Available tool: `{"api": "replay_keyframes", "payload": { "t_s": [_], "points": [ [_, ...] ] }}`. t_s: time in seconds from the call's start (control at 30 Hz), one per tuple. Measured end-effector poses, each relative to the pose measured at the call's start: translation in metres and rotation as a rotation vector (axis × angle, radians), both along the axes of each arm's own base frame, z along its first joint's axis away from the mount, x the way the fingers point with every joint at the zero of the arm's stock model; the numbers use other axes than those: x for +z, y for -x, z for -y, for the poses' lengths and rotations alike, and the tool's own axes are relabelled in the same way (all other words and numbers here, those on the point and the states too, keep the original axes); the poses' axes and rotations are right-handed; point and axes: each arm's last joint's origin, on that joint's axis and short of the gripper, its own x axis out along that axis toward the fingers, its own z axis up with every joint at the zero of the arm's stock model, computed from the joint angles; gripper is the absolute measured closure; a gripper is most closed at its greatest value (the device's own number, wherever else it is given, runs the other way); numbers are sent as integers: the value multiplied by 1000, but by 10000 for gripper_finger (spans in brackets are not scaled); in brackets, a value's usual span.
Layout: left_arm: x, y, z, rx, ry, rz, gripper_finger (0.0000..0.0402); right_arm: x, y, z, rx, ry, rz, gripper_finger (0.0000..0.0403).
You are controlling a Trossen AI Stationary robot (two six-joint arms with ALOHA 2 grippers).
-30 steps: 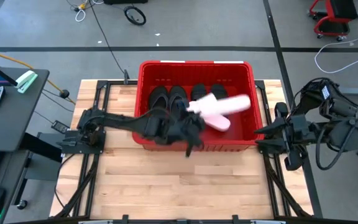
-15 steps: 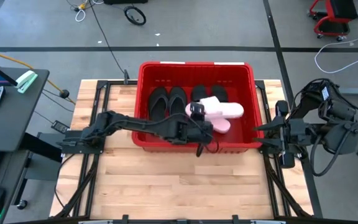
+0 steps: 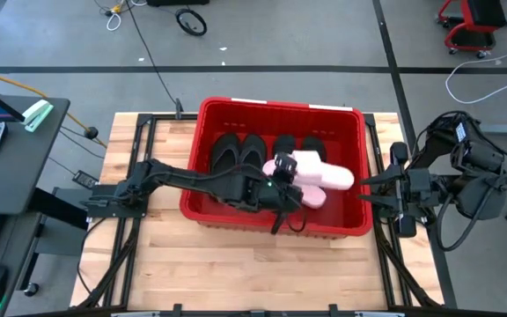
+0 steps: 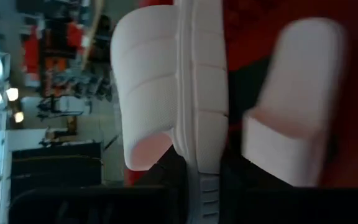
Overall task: Pick and place slides into bin
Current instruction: Put the pink slide into the red bin
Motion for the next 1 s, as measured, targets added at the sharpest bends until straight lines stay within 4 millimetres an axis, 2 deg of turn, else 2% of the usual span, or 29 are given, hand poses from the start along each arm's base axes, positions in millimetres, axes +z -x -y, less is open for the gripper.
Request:
{"api": "replay_keyframes", "payload": {
  "t_s": [0.17, 0.27, 0.3, 0.53, 0.63, 0.83, 1.0],
  "points": [
    [36, 4, -2, 3, 6, 81, 349, 0, 0, 0, -4, -16, 1, 270],
    [62, 13, 1, -15, 52, 132, 347, 0, 0, 0, -4, -16, 1, 270],
    [65, 16, 3, -31, 89, 134, 347, 0, 0, 0, -4, -15, 1, 270],
    [43, 24, 26, -58, 313, 38, 350, 0, 0, 0, -3, -15, 0, 270],
    [31, 22, 32, -39, 343, 1, 350, -1, 0, 0, -3, -12, -2, 270],
    [-6, 5, 25, -13, 428, -116, 350, -1, 0, 0, -17, -69, 0, 270],
    [-12, -1, 14, 17, 464, -109, 350, -2, -1, -2, -25, -100, -4, 270]
  ]
}}
